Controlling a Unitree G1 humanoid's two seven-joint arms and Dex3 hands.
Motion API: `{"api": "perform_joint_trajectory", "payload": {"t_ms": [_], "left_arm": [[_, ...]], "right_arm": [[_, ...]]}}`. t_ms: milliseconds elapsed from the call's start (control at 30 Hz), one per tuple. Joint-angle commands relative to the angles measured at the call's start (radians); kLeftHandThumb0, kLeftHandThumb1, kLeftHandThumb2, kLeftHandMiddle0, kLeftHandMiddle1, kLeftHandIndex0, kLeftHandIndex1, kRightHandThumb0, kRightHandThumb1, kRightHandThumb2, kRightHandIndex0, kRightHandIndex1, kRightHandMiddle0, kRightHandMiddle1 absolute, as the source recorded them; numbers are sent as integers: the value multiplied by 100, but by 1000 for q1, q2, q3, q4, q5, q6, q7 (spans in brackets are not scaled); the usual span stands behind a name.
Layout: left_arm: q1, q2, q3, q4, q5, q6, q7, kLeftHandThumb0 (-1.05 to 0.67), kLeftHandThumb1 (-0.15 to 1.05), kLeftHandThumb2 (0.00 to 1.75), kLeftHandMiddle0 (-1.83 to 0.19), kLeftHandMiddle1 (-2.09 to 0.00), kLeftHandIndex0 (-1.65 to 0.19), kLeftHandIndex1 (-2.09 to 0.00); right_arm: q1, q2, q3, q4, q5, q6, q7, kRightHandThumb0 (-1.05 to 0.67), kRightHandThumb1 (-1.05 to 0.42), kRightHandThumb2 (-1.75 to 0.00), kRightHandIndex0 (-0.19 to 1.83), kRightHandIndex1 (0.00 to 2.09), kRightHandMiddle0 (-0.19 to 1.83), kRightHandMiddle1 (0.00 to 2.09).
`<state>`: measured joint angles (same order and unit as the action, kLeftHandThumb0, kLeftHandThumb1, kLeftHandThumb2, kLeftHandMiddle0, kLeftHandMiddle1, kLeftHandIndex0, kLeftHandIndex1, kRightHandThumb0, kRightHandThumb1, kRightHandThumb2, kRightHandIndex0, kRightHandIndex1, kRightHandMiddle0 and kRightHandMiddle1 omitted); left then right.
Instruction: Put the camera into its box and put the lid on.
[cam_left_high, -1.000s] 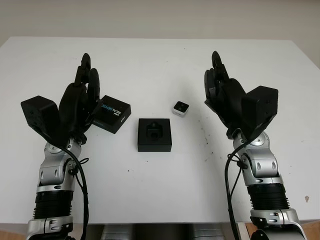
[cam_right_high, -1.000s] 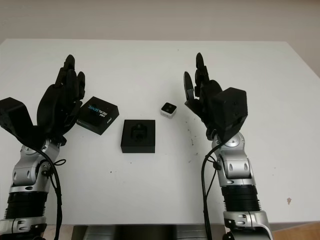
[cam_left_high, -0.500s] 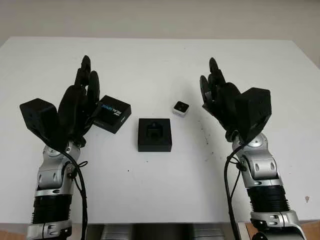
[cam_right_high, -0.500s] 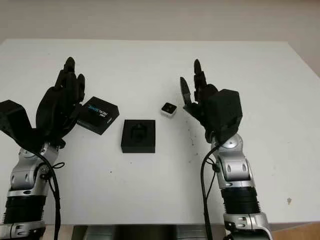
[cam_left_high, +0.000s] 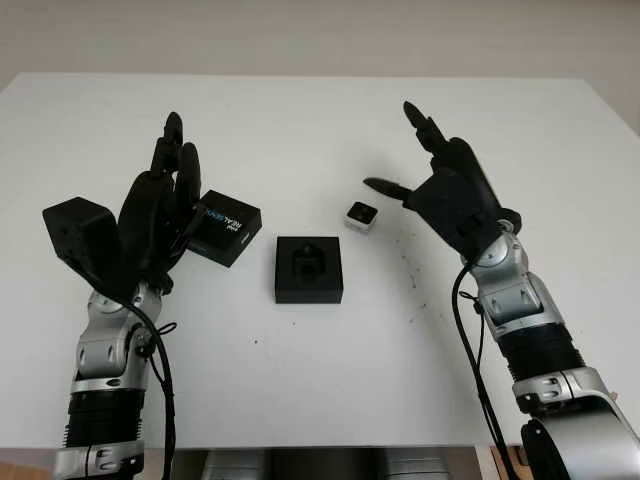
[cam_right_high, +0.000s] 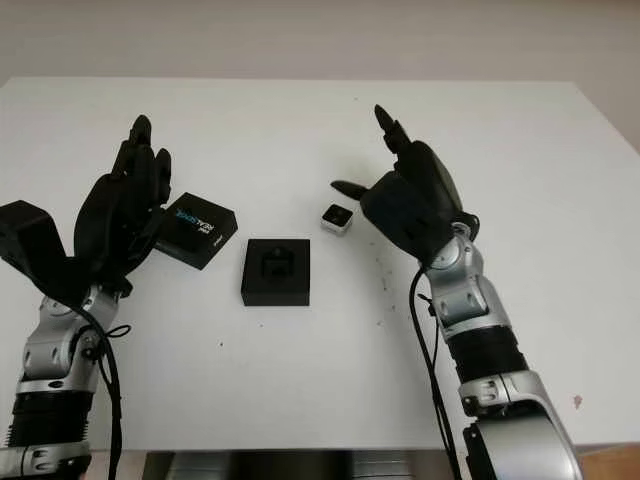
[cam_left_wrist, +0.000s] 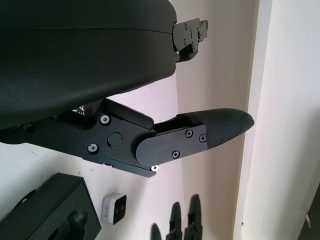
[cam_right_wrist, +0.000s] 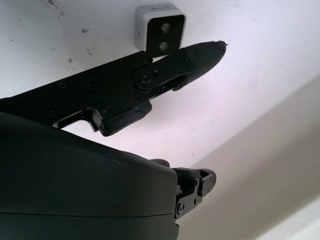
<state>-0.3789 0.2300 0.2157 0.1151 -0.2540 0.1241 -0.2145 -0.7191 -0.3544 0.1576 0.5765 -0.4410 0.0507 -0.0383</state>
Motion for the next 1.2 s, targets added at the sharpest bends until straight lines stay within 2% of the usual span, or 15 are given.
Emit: {"api": "perform_joint_trajectory", "payload": {"t_ms": [0,200,467,600,900,1167], "left_arm": [[0,3,0,-18,-1,2,1,-80,105,63,19,0,19,0],[-1,5,5,-12,-8,1,-6,-79,105,63,19,0,19,0],[-8,9,3,-2,-2,-5,-11,-79,105,62,19,0,19,0],[-10,8,2,-1,1,-7,-10,-78,105,62,19,0,19,0],[-18,9,0,9,4,-9,-10,-77,105,62,19,0,19,0],[-22,10,0,14,7,-12,-8,-77,105,60,19,0,19,0]], "right_arm": [[-38,-14,19,55,-15,-33,-4,-75,-89,-5,23,17,25,13],[-76,-12,54,180,-42,-98,-25,-78,-89,-5,20,13,30,12],[-96,2,89,262,-71,-120,-72,-83,-91,-6,14,8,36,11],[-92,2,95,297,-65,-176,-90,-84,-92,-6,11,6,38,11],[-76,11,110,321,-70,-204,-113,-85,-91,-5,10,5,43,13],[-58,23,123,351,-80,-252,-172,-77,-85,-4,15,7,50,18]]}}
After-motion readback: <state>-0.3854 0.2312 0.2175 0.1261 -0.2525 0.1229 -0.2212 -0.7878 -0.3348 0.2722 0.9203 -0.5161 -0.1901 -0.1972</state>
